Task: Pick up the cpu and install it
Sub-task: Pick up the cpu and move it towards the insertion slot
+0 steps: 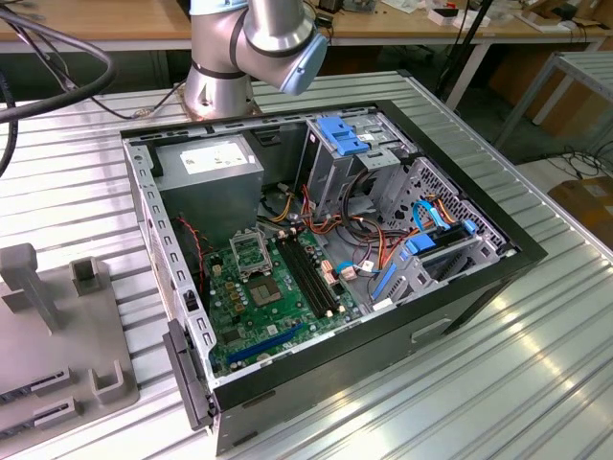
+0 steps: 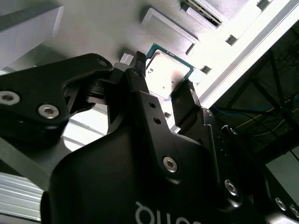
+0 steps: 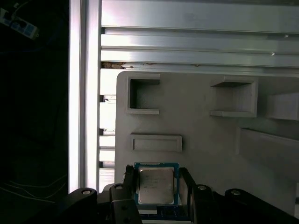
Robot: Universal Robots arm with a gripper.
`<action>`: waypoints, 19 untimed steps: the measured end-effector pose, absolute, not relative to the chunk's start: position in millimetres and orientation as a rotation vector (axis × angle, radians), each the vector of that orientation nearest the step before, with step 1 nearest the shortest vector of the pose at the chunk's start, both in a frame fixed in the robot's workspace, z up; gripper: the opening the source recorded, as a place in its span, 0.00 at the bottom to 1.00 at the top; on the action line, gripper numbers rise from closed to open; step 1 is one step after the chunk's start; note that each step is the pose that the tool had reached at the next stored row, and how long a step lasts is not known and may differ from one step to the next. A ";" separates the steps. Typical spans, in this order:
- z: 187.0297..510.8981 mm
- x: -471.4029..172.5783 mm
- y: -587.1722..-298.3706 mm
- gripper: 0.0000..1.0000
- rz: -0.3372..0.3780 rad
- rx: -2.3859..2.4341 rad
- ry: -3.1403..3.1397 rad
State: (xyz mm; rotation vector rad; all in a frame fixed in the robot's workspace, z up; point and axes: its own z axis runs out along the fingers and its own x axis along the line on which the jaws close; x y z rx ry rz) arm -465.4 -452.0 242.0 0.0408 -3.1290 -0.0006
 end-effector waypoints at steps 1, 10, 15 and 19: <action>242.0 -465.4 -452.0 0.47 -0.001 0.041 -3.129; 247.7 -465.4 -452.0 0.47 -0.001 0.041 -3.129; 253.1 -465.4 -452.0 0.47 -0.001 0.041 -3.129; 258.0 -465.4 -452.0 0.47 -0.001 0.041 -3.129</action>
